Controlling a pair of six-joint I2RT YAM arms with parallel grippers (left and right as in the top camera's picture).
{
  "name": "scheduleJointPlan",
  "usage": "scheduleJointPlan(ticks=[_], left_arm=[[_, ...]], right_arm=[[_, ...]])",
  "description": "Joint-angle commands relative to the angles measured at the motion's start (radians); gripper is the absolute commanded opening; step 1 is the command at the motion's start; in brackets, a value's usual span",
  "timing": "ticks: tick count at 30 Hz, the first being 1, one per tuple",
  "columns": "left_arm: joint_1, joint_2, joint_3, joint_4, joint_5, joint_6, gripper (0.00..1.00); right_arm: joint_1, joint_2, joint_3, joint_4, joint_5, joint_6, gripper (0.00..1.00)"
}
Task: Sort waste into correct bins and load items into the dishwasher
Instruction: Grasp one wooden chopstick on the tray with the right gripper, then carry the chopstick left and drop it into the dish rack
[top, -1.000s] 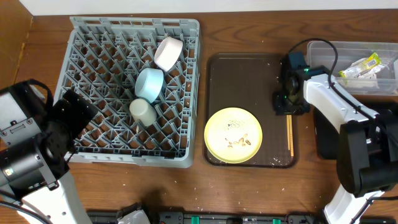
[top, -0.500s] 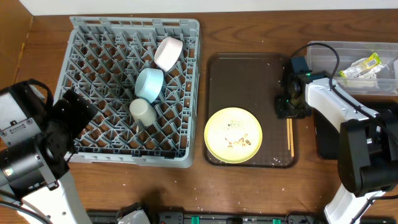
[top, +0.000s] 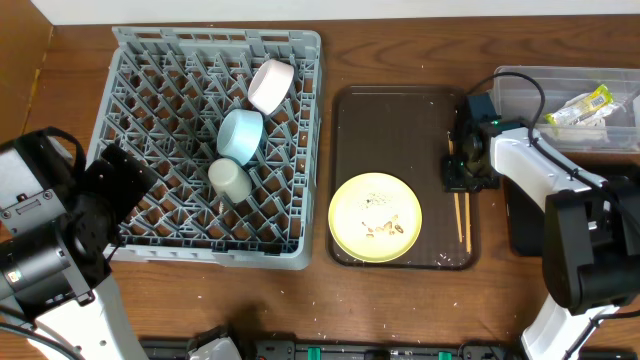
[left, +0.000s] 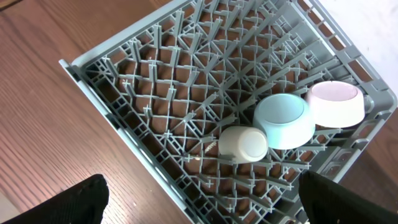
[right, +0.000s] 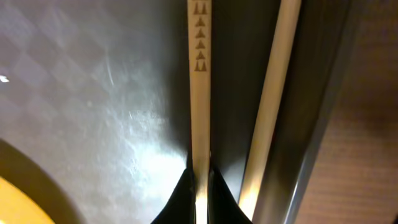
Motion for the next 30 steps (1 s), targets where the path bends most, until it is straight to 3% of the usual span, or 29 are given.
scheduleJointPlan(ticks=[1,6,11,15,18,23,30], left_arm=[[0.005,-0.001,0.006,0.000,-0.009,0.005,0.99],[0.005,-0.001,0.006,0.000,-0.009,0.005,0.98],[0.004,-0.001,0.006,0.000,-0.009,0.005,0.98],[0.004,-0.001,0.006,0.000,-0.009,0.005,0.98],[0.005,-0.001,0.006,0.000,-0.009,0.005,0.99],[0.005,-0.001,0.006,0.000,-0.009,0.005,0.99],[0.004,-0.001,0.006,0.000,-0.009,0.005,0.99]], right_arm=[[-0.011,0.043,0.062,-0.056,-0.019,0.016,0.01],[-0.011,0.043,0.257,-0.220,-0.044,0.015,0.01],[0.014,0.043,0.456,-0.290,-0.303,0.008,0.01],[0.079,0.043,0.517,-0.148,-0.505,0.091,0.01],[0.154,0.048,0.517,0.011,-0.505,0.247,0.01],[0.303,0.070,0.517,0.253,-0.493,0.386,0.01],[0.447,0.132,0.517,0.369,-0.335,0.540,0.01]])
